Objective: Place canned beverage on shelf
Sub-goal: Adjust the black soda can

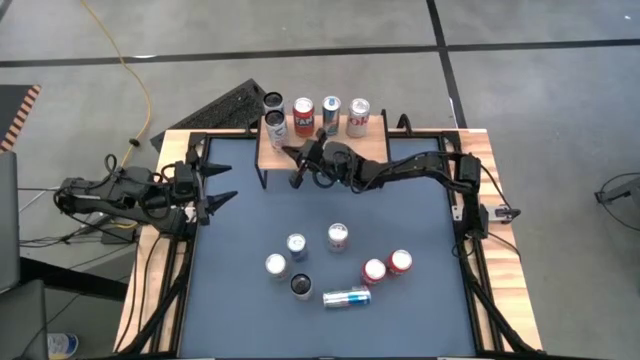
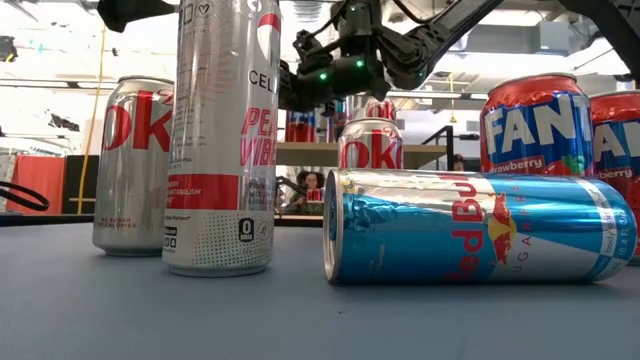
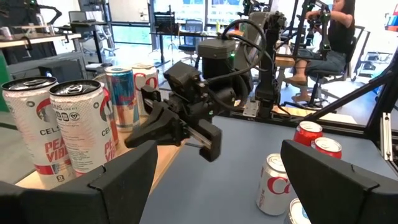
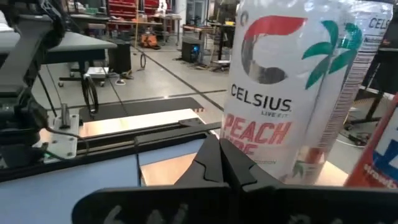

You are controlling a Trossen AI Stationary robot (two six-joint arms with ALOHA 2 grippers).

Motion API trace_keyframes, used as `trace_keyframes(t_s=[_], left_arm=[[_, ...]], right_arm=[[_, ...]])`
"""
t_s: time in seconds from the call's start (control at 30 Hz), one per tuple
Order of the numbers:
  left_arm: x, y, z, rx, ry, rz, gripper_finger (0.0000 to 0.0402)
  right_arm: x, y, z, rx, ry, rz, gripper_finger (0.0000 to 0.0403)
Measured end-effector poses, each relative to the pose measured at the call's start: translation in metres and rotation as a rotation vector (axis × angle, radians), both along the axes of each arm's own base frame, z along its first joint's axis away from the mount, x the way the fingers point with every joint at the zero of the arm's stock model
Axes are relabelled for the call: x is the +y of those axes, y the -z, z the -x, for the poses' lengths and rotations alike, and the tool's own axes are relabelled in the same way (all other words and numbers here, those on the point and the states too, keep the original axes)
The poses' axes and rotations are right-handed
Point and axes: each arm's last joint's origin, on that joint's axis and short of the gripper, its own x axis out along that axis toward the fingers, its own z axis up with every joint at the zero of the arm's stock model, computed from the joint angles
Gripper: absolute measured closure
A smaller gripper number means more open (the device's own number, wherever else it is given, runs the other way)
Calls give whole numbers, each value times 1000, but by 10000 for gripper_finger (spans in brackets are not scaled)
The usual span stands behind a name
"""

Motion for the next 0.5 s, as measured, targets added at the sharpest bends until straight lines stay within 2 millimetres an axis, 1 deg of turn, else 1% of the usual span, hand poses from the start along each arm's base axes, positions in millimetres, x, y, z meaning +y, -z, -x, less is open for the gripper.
trace_keyframes(t_s=[0.23, 0.5], left_arm=[[0, 0, 0, 1, 0, -3, 69], [0, 0, 0, 1, -6, -3, 69]], right_arm=[[-13, -1, 4, -11, 32, -5, 403], [-13, -3, 3, -39, 9, 2, 403]])
